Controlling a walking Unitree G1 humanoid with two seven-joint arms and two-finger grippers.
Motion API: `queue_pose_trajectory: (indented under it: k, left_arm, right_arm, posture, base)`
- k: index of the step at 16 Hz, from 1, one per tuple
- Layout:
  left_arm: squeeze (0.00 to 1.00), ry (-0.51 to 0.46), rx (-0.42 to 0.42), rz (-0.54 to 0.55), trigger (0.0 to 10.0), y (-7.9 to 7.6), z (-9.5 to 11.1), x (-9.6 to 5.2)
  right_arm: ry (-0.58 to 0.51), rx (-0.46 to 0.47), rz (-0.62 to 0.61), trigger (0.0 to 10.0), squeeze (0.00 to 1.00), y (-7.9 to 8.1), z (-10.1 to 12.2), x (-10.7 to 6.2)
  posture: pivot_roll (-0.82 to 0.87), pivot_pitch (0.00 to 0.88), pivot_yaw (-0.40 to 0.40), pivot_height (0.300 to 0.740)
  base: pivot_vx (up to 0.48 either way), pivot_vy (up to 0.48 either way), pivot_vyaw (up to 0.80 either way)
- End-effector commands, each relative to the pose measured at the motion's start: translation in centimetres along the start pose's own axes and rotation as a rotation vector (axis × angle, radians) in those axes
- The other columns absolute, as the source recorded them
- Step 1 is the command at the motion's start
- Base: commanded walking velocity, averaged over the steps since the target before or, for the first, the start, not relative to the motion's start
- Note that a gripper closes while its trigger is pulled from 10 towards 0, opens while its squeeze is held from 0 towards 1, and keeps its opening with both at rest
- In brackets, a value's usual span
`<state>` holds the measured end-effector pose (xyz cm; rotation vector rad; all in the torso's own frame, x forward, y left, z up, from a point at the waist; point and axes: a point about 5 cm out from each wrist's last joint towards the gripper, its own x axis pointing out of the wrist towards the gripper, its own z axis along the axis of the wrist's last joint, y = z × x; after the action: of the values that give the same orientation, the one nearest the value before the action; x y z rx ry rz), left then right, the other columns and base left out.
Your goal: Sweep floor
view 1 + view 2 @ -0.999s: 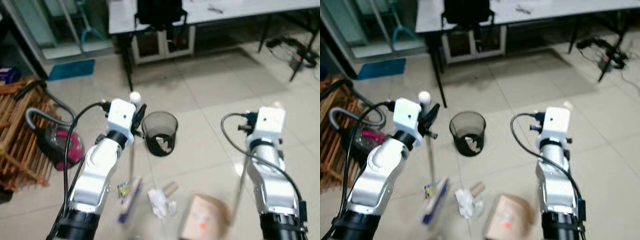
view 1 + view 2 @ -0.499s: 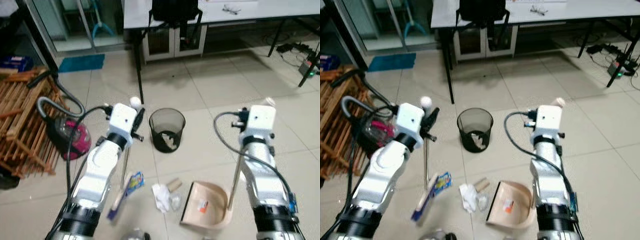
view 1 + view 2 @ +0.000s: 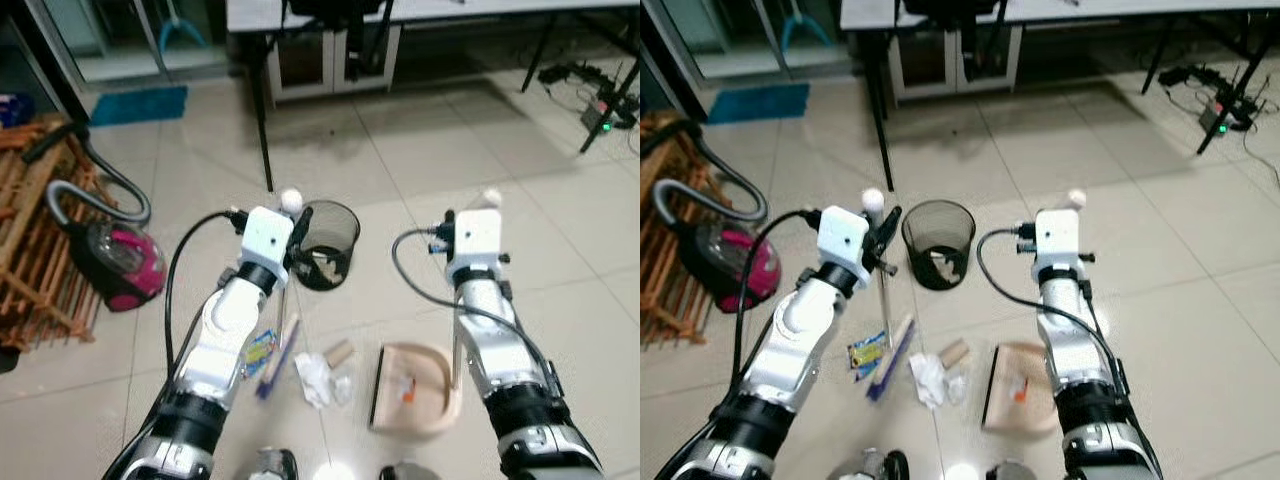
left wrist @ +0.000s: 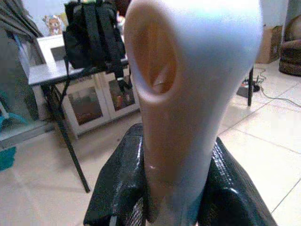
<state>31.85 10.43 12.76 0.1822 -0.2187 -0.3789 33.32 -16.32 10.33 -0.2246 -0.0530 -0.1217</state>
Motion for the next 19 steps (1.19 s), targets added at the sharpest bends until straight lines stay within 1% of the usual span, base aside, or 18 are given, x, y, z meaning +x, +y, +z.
queue_pose_trajectory:
  k: [1,3,4,5,6,7,8,9,10,12,13,14,15,17,18,19]
  left_arm:
    - [0.0,-0.034,0.025,0.004,10.0,0.1,0.5,0.5]
    - [0.0,-0.039,0.026,-0.007,10.0,-0.5,0.3,0.7]
    - [0.0,-0.044,0.026,-0.012,10.0,-0.7,0.1,0.7]
    - [0.0,-0.044,0.023,-0.013,10.0,-0.9,0.0,0.7]
    - [0.0,-0.04,0.01,-0.024,10.0,-1.3,-0.3,0.7]
    - [0.0,-0.039,-0.015,-0.035,10.0,-1.8,-0.4,0.8]
    - [0.0,-0.039,-0.022,-0.037,10.0,-2.0,-0.5,0.8]
    - [0.0,-0.038,-0.065,-0.038,10.0,-2.5,-0.5,1.1]
    - [0.0,-0.041,-0.101,-0.039,10.0,-2.9,-0.4,1.3]
    - [0.0,-0.057,-0.177,-0.079,10.0,-3.8,0.1,1.7]
    - [0.0,-0.065,-0.196,-0.104,10.0,-4.1,0.3,1.8]
    - [0.0,-0.067,-0.223,-0.122,10.0,-4.3,0.5,1.9]
    - [0.0,-0.069,-0.236,-0.127,10.0,-4.2,0.6,1.9]
    - [0.0,-0.076,-0.246,-0.148,10.0,-4.1,0.9,1.9]
    - [0.0,-0.078,-0.268,-0.162,10.0,-4.0,1.0,1.9]
    - [0.0,-0.081,-0.312,-0.187,10.0,-3.9,1.2,1.9]
  right_arm:
    - [-0.041,0.006,0.005,10.0,0.0,0.5,0.8,0.5]
    - [-0.046,-0.004,0.032,10.0,0.0,2.0,0.4,0.2]
    - [-0.049,0.012,0.041,10.0,0.0,2.7,0.2,0.0]
    - [-0.042,0.042,0.044,10.0,0.0,3.1,0.1,-0.2]
    - [-0.024,0.095,0.044,10.0,0.0,3.8,0.1,-0.3]
    - [-0.017,0.135,0.048,10.0,0.0,4.5,0.1,-0.6]
    - [-0.017,0.138,0.049,10.0,0.0,4.6,0.1,-0.6]
    - [0.01,0.168,0.046,10.0,0.0,4.9,-0.1,-0.8]
    - [0.014,0.18,0.041,10.0,0.0,5.0,-0.2,-0.8]
    - [0.021,0.19,0.026,10.0,0.0,4.6,-0.4,-0.8]
    - [0.026,0.189,0.014,10.0,0.0,4.3,-0.6,-0.7]
    - [0.042,0.19,-0.015,10.0,0.0,3.6,-1.0,-0.7]
    - [0.05,0.193,-0.029,10.0,0.0,3.2,-1.1,-0.6]
    - [0.058,0.197,-0.053,10.0,0.0,2.6,-1.4,-0.6]
    - [0.06,0.204,-0.061,10.0,0.0,2.3,-1.4,-0.5]
    - [0.068,0.221,-0.072,10.0,0.0,2.1,-1.5,-0.5]
  posture:
    - [-0.02,0.193,0.036,0.74]
    - [-0.01,0.221,0.031,0.74]
    - [-0.01,0.227,0.03,0.74]
    - [-0.01,0.228,0.03,0.74]
    - [-0.02,0.231,0.033,0.74]
    - [-0.02,0.235,0.033,0.74]
    - [-0.02,0.235,0.033,0.74]
    - [-0.03,0.239,0.032,0.74]
    - [-0.03,0.239,0.031,0.74]
    - [-0.03,0.241,0.029,0.74]
    - [-0.03,0.238,0.028,0.74]
    - [-0.03,0.232,0.029,0.74]
    - [-0.03,0.231,0.031,0.74]
    - [-0.02,0.225,0.034,0.74]
    - [-0.02,0.219,0.035,0.74]
    - [-0.02,0.211,0.036,0.74]
  base:
    - [0.0,0.0,0.0]
    - [0.0,0.0,0.0]
    - [0.0,0.0,0.0]
    - [0.0,0.0,0.0]
    - [0.0,0.0,0.0]
    - [0.0,0.0,0.0]
    - [0.0,0.0,0.0]
    - [0.0,0.0,0.0]
    - [0.0,0.0,0.0]
    - [0.0,0.0,0.0]
    - [0.0,0.0,0.0]
    - [0.0,0.0,0.0]
    - [0.0,0.0,0.0]
    - [0.0,0.0,0.0]
    - [0.0,0.0,0.0]
    - [0.0,0.0,0.0]
